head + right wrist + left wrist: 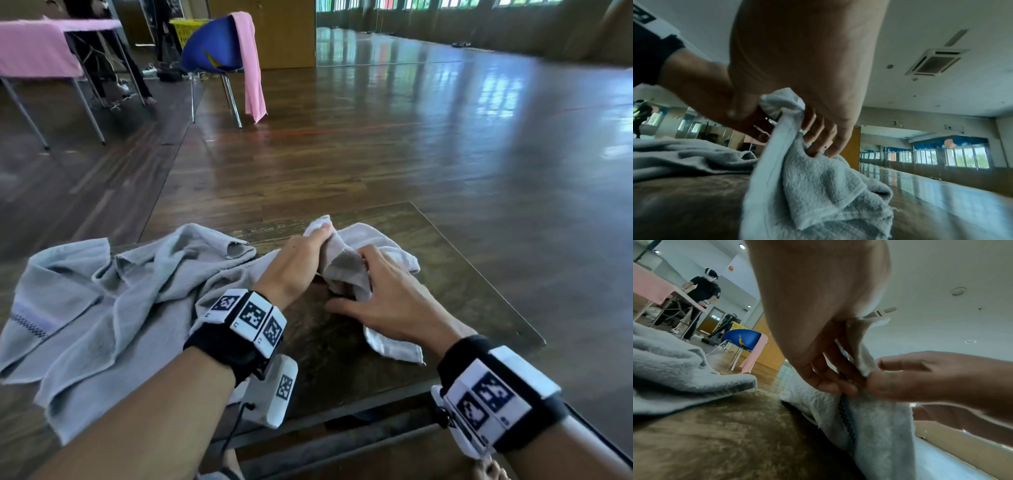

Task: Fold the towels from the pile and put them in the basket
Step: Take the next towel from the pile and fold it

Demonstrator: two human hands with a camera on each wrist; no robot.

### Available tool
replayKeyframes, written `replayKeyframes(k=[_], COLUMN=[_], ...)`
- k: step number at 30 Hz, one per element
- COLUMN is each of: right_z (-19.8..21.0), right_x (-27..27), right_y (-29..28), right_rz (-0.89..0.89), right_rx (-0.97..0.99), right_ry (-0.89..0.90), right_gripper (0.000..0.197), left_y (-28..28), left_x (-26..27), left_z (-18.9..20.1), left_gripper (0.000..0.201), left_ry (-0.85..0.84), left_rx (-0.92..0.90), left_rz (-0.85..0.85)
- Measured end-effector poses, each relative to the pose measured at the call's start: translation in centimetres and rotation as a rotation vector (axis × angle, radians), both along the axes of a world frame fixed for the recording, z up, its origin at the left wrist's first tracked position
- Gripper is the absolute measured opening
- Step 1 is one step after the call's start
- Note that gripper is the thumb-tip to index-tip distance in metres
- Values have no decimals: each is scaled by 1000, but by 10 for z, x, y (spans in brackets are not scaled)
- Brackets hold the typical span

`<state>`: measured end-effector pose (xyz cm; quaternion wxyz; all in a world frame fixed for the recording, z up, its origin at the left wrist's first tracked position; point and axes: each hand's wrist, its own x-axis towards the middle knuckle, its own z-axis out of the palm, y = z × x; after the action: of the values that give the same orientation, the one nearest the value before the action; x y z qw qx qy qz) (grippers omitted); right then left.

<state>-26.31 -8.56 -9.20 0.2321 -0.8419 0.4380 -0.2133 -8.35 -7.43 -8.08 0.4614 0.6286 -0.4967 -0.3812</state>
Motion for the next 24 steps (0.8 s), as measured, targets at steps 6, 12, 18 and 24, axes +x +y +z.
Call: replayKeyframes(k=[6,12,18,24], right_z=[11,24,24,24], right_x=[-12,-40,-31,-36], right_y=[-19,-40,-27,-15], right_rz=[-209,-343,-123,1], right_rx=[-162,-69,-73,-30], right_ry=[-141,-399,-334,-307], right_gripper=[11,26,16,11], left_y=[-4,11,19,19], left_x=[7,11,-15,-18], left_z=[7,12,8,16], left_gripper=[64,28,56,10], left_ry=[156,-245,-548,-578], left_rx=[-79,-304,-415,-492], left_rz=[88,87,-271,-105])
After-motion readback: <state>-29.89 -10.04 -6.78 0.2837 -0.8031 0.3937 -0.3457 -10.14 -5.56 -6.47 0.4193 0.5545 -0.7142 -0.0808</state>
